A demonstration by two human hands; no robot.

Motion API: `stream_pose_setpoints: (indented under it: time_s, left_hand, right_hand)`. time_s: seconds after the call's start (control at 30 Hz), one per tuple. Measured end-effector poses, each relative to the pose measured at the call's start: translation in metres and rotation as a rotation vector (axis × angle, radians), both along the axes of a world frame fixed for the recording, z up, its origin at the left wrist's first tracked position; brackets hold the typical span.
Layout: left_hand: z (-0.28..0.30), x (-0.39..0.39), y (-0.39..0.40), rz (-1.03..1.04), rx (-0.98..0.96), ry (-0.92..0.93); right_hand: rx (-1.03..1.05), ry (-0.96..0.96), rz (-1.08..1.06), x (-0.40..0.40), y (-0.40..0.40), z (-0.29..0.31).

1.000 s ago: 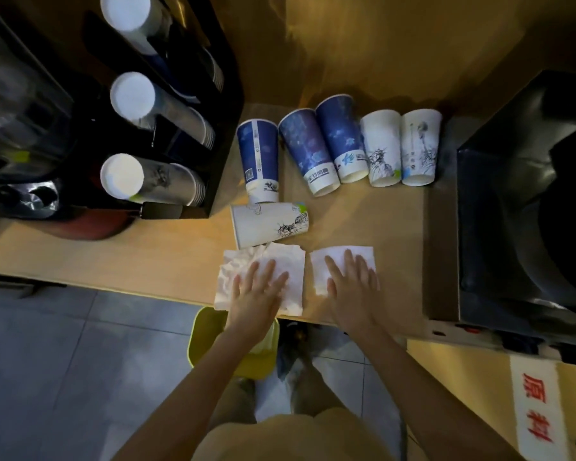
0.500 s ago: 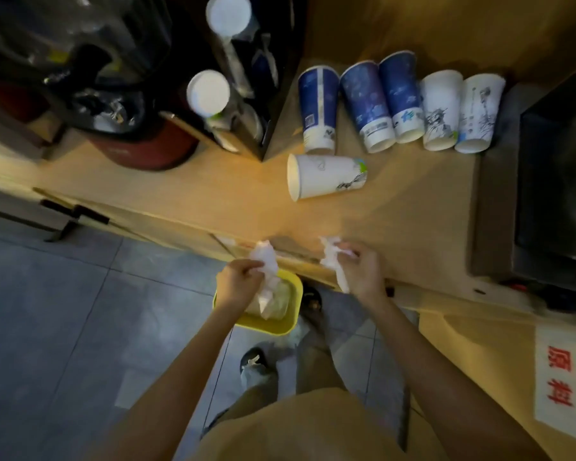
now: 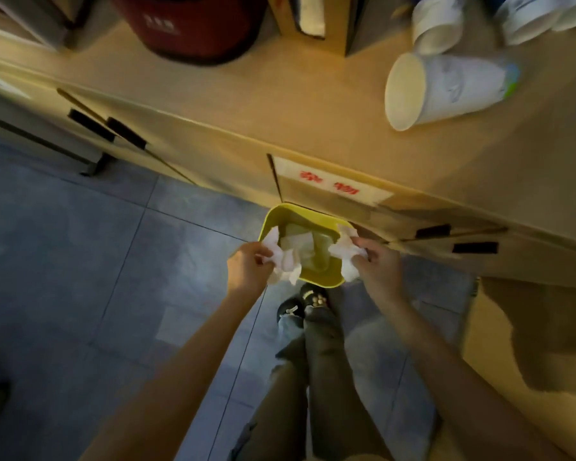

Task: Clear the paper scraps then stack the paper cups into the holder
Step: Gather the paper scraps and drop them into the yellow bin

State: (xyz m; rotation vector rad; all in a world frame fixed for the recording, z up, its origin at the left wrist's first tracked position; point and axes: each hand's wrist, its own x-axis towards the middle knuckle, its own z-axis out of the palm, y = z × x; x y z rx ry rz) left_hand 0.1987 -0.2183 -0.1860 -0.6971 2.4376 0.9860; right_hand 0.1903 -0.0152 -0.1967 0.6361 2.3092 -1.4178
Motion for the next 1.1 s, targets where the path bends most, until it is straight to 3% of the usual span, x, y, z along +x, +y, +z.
stream_pose_setpoints:
  time_s: [0.2,0.47,0.63,0.77,0.9,1.1]
  left_hand:
    - [-0.098,-0.002,0.011,-0.072,-0.091,-0.032]
    - [-0.233,-0.019,0.042,-0.124,0.030,0.005]
    - [-0.291,-0.026,0.054,-0.318,0.034,-0.207]
    - [-0.322,-0.033,0.058,-0.376,-0.014,-0.375]
    - [-0.326,-0.035,0.056,-0.474,-0.004,-0.414]
    - [-0.292,-0.037,0.043,-0.438,0.040,-0.415]
  right_hand:
    - [0.084,-0.011,0.057,0.001,0.001,-0.103]
    - [0.191,-0.077,0.208,-0.008,0.005,-0.238]
    - [0.277,-0.175,0.377,-0.012,0.001,-0.304]
    - [0.295,-0.260,0.562,-0.019,-0.011,-0.327]
    - [0.266,-0.333,0.626,-0.026,-0.018,-0.337]
    - [0.232,-0.302,0.612,-0.035,-0.015,-0.290]
